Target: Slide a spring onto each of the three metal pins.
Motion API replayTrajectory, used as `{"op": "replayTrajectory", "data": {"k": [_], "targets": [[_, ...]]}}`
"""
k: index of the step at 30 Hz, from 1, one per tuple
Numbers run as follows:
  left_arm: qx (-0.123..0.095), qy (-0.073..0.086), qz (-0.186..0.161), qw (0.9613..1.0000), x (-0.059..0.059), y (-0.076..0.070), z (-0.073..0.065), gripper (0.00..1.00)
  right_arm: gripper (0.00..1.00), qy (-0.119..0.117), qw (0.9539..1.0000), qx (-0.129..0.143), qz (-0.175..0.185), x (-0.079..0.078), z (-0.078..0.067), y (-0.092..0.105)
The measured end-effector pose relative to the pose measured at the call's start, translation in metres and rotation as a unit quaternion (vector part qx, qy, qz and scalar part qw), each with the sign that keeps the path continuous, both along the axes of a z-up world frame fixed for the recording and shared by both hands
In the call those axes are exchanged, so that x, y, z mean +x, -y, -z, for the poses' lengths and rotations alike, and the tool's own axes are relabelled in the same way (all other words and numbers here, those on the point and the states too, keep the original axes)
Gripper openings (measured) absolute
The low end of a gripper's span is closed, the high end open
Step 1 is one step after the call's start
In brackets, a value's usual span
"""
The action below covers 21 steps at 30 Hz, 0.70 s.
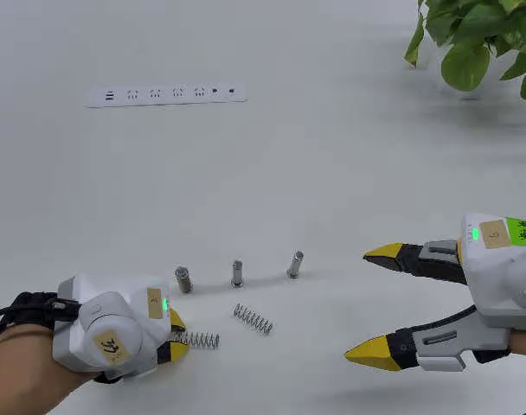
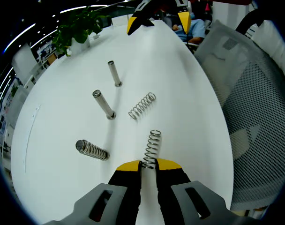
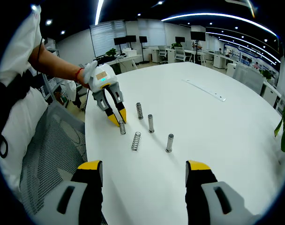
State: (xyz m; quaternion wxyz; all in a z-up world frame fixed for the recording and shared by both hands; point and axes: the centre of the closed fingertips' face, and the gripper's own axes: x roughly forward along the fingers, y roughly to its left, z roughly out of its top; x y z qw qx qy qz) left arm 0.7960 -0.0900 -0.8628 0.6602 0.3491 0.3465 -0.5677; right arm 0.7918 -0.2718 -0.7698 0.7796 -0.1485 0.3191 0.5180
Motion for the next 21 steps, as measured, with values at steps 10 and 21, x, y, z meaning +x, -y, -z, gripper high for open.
{"op": "replayTrajectory", "data": {"k": [10, 21], "targets": [[-0.008, -0.003, -0.009, 0.9999, -0.004, 0.001, -0.001, 0.11, 0.73, -0.001, 1.0, 0.005, 0.0, -0.001, 0.0, -0.005], [-0.027, -0.01, -0.03, 0.9991, -0.008, 0.001, -0.004, 0.11, 0.73, -0.003, 0.9999, 0.008, -0.008, -0.003, -0.001, -0.014]]}}
